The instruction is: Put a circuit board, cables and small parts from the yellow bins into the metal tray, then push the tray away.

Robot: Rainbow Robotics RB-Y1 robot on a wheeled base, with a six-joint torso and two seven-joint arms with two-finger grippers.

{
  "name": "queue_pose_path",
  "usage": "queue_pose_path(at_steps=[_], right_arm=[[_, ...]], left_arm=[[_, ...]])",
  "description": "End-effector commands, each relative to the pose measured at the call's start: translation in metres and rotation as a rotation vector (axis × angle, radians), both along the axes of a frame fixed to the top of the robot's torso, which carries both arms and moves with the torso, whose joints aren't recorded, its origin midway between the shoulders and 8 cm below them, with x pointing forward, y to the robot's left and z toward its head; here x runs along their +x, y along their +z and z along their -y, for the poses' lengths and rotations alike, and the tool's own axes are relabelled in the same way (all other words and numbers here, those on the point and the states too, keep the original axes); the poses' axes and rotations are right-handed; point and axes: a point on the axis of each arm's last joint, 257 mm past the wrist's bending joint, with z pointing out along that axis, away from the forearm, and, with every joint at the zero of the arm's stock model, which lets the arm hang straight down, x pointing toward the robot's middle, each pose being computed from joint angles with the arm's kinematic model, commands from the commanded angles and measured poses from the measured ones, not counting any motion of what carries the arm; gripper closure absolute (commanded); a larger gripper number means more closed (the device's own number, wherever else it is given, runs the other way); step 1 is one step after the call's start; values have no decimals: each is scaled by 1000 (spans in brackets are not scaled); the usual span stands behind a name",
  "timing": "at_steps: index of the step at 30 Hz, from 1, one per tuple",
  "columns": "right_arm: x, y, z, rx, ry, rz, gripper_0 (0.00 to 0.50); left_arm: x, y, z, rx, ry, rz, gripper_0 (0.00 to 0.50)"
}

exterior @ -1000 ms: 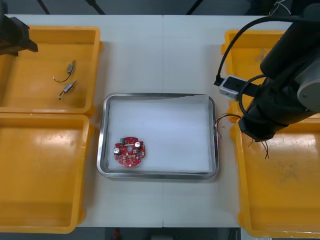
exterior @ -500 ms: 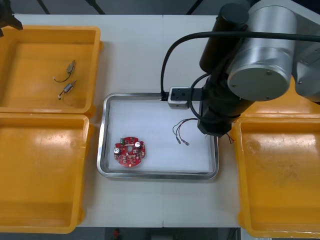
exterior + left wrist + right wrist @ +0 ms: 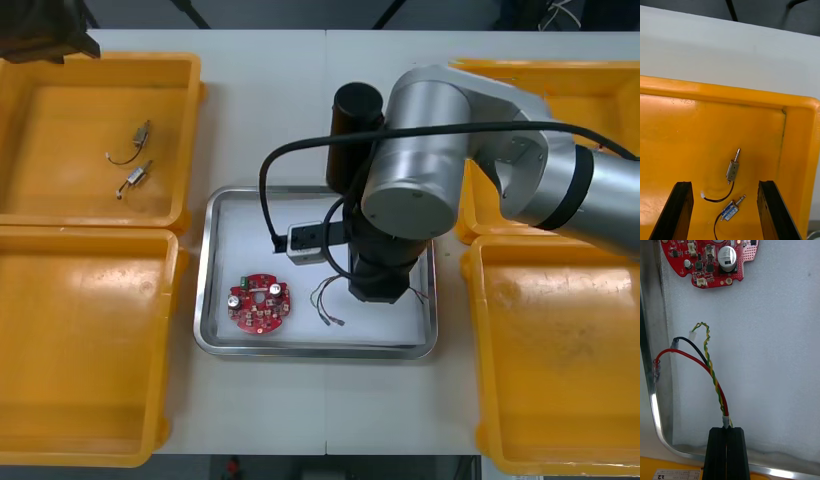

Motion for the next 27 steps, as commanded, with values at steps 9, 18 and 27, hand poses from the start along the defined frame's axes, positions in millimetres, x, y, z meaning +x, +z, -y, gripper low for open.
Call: queue_pose_path(at_steps=[9,18,27], right_arm=[[4,-31,-27,-7,40,-3,500],[5,-46,-32,1,36,2,500],[13,-45,-29,14,23,23,149]], left_arm=[[31,-7,31,124,-126,36,0],[31,-41,35,171,-181,-13,0],[40,-72,43,252,-217,-9,0]])
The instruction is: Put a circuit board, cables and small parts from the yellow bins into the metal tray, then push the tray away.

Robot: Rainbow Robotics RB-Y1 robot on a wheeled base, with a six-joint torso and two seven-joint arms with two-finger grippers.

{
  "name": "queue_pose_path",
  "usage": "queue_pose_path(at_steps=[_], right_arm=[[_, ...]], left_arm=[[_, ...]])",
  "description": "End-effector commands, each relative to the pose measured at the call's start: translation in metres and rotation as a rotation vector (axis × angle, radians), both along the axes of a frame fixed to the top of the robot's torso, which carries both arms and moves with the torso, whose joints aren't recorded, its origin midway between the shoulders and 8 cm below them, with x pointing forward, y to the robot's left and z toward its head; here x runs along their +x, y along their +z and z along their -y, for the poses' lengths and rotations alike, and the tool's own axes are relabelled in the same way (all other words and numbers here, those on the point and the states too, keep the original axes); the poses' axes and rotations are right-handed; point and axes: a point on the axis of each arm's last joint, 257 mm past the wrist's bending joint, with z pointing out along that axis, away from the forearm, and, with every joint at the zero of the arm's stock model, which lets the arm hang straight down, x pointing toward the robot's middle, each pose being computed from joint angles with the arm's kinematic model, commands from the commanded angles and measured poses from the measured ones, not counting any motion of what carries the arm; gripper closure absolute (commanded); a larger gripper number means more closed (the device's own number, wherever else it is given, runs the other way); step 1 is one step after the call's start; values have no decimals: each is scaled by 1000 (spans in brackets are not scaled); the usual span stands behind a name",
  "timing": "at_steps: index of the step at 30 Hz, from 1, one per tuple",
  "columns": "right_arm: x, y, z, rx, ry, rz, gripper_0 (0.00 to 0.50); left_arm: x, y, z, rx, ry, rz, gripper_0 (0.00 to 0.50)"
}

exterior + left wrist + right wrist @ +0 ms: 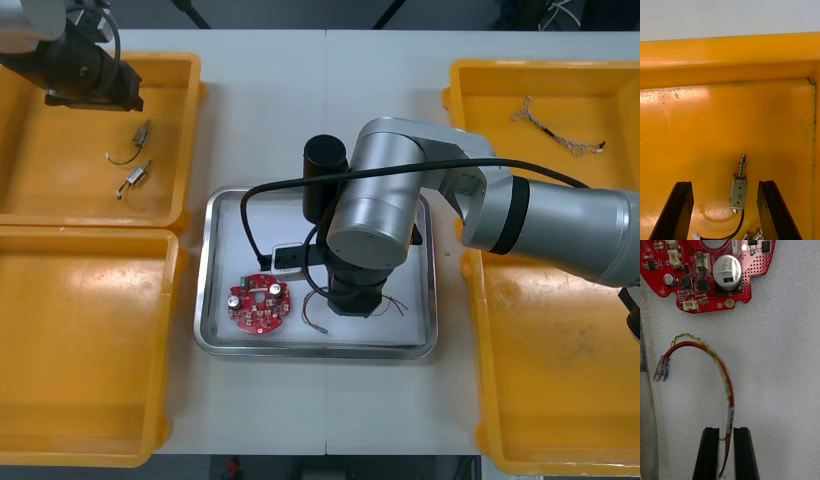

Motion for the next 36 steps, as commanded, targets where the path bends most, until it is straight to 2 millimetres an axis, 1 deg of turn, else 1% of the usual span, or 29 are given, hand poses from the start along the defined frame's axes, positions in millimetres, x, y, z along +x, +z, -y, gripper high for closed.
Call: queue_pose_path(at_steps=[1,2,3,6,9,12,14,15,17,19,21,24,27,31,36], right_arm=[[2,0,-4,2,28,19,75],[2,0,-3,0,27,20,45],[3,0,-3,1,24,21,0],[3,1,1,-1,18,18,0],[4,7,1,9,18,28,0],[6,21,2,28,9,41,0],[7,37,4,36,-4,49,0],[8,40,5,40,-12,50,0],[11,57,10,48,-48,49,0],[12,67,14,55,-76,42,0],[14,80,22,62,-116,30,0],[16,93,32,79,-173,15,0],[17,103,44,110,-276,-7,0],[19,115,60,147,-408,-30,0],[24,139,95,166,-625,-32,0]], left_arm=[[12,15,24,99,-97,36,0],[12,13,26,102,-100,34,0],[12,10,28,102,-102,28,0],[10,4,32,105,-108,15,0],[9,-2,35,105,-112,5,0],[7,-8,37,106,-113,-9,0],[6,-14,37,100,-109,-19,0],[5,-15,37,100,-109,-22,0],[4,-19,32,99,-99,-29,0],[4,-21,30,103,-99,-32,0],[3,-22,29,105,-100,-34,0],[2,-25,28,107,-101,-41,0],[2,-28,32,101,-103,-45,0],[1,-30,31,100,-99,-49,0],[-1,-35,28,110,-99,-61,0]])
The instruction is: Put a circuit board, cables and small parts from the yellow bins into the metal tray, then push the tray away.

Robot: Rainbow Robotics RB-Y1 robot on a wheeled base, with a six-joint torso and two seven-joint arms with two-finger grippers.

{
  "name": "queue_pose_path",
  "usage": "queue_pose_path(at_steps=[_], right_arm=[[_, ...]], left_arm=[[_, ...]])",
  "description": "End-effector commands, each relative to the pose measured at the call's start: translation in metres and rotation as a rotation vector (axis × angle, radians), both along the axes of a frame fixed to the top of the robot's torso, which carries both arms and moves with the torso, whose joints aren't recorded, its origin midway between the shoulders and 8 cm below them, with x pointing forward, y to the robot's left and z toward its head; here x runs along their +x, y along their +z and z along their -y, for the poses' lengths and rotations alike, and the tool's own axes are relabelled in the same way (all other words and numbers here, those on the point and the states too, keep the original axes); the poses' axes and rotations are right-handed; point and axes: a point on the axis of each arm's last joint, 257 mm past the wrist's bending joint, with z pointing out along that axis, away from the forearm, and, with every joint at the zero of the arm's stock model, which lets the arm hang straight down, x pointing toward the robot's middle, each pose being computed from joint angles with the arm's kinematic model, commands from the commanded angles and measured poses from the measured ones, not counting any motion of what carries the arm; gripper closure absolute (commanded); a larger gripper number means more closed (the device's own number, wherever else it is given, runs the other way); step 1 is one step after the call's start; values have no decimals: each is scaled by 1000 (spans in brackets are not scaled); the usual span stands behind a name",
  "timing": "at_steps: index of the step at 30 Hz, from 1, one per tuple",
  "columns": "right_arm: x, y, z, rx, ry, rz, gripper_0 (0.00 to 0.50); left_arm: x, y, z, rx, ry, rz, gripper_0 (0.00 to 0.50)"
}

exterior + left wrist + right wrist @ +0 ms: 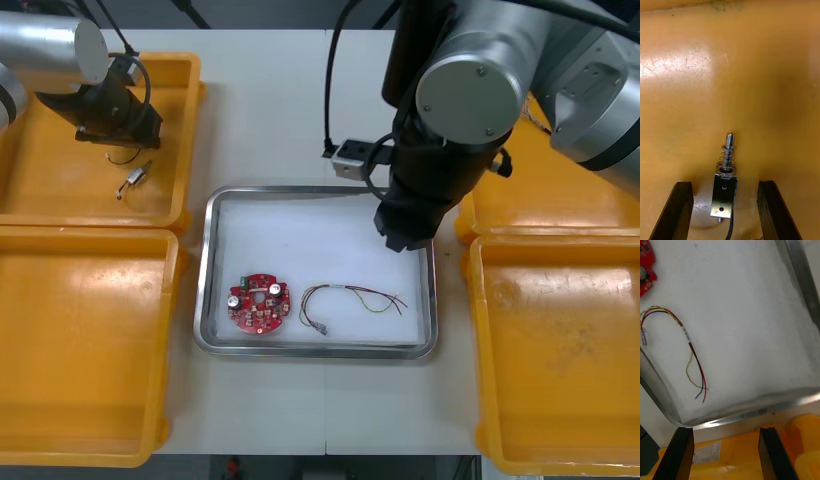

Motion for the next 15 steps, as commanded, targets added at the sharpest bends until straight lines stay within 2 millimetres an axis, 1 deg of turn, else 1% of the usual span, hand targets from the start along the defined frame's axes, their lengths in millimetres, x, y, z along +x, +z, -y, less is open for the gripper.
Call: queue_pose_path(at_steps=[1,2,3,4,5,6,7,9,10,13,15], right_arm=[[8,35,30,37,-175,26,0],[9,40,37,43,-224,23,0],[9,44,44,48,-272,23,0],[9,45,47,49,-293,21,0],[11,49,55,54,-340,24,0],[12,52,61,61,-383,24,0],[12,53,64,64,-404,26,0],[16,58,80,77,-493,32,0],[16,59,83,83,-512,33,0],[20,66,101,145,-629,29,0],[22,68,110,164,-659,31,0]], left_arm=[[13,25,17,62,-105,41,0],[14,25,17,64,-106,41,65],[13,25,17,65,-107,40,190],[14,25,17,67,-109,41,262],[14,25,17,65,-108,41,391],[14,25,17,65,-108,43,493],[14,26,17,65,-108,46,500],[17,27,17,64,-108,58,500],[18,28,18,63,-109,63,500],[20,30,18,65,-110,72,500],[21,31,17,66,-110,77,500]])
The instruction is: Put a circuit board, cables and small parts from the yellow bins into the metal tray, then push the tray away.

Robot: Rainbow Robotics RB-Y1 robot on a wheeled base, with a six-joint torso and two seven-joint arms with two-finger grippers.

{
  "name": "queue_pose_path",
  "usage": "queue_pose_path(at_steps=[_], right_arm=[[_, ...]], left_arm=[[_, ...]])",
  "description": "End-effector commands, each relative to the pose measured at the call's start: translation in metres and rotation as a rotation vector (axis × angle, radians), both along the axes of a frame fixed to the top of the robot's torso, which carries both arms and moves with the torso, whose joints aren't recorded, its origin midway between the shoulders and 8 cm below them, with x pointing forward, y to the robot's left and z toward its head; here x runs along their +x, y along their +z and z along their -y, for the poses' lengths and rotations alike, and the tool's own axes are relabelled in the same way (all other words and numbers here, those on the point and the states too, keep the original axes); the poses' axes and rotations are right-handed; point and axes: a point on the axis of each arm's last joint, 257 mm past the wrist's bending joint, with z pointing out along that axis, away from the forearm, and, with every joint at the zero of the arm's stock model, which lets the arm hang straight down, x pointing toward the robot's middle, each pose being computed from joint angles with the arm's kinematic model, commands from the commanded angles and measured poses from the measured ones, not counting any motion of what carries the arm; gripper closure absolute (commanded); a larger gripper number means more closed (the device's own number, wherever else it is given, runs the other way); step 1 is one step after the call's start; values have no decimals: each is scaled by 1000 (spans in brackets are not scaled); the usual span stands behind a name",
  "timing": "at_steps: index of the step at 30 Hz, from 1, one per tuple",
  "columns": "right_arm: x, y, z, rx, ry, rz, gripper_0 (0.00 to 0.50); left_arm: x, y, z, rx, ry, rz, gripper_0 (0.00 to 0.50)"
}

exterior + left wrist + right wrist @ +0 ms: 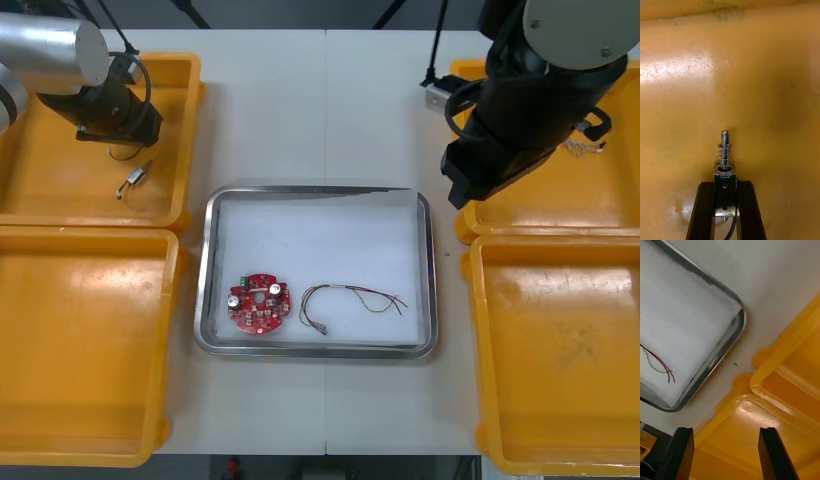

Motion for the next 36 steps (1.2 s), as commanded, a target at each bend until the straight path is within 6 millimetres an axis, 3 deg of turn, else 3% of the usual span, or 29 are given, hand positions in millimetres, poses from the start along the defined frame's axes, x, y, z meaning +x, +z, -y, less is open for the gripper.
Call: queue_pose_path(at_steps=[1,5,11,20,28,36], right_arm=[[6,20,37,88,-173,36,0],[8,26,57,104,-217,50,0],[13,35,91,108,-276,89,0],[37,47,139,115,-294,129,0],[71,54,182,90,-260,184,0],[100,56,205,80,-192,252,0]], left_arm=[[17,30,15,63,-103,61,500],[21,41,9,72,-105,89,500],[21,76,-7,64,-90,111,500],[-12,111,-23,37,-92,27,500],[-42,139,-2,-39,1,-25,500],[-65,149,16,-74,31,-64,500]])
